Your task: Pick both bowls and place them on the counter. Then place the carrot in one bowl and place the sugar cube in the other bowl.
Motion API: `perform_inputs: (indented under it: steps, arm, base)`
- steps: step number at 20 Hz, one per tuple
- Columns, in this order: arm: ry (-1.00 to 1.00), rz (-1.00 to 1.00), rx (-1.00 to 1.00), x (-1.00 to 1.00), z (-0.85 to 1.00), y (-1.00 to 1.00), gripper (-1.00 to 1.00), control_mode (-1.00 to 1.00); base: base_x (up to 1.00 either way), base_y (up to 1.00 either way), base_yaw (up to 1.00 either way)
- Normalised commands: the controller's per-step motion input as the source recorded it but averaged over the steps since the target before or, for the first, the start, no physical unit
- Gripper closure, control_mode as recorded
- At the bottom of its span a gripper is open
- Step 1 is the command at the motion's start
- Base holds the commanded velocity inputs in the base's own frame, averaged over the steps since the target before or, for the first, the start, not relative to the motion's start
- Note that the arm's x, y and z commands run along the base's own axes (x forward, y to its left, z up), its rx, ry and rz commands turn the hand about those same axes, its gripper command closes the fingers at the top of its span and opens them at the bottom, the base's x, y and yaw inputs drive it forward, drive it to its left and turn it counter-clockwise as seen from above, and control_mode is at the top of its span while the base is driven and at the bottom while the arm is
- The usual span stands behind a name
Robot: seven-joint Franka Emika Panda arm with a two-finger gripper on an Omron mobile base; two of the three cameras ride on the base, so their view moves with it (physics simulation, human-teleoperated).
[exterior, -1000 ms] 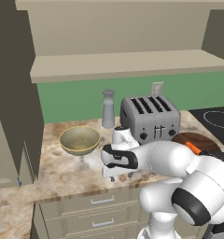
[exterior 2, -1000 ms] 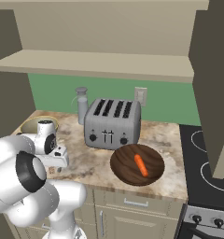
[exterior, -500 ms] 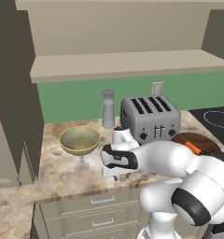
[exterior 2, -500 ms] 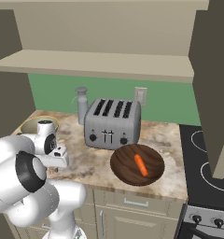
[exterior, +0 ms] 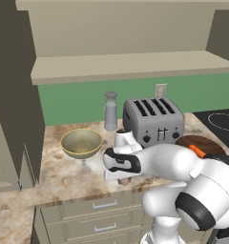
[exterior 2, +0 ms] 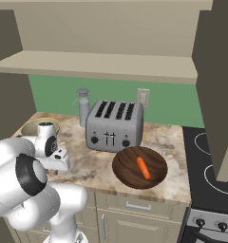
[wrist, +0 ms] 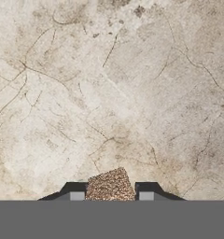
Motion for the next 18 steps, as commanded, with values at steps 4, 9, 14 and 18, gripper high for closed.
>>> perform_inputs:
  steps: [4,9,14,18]
  arm:
    - [-0.09,0.0,0.0,0.01,0.3,0.07,1.0,-1.0]
    - [-0.11,0.0,0.0,0.09,0.38,0.19,1.0,-1.0]
    - [-0.09,0.0,0.0,0.12,0.39,0.18,1.0,-1.0]
    - [-0.13,0.0,0.03,0.13,0.35,0.16,1.0,-1.0]
  base:
    - [0.0,0.0,0.0]
    - [0.0,0.0,0.0]
    - [0.0,0.0,0.0]
    - [0.0,0.0,0.0]
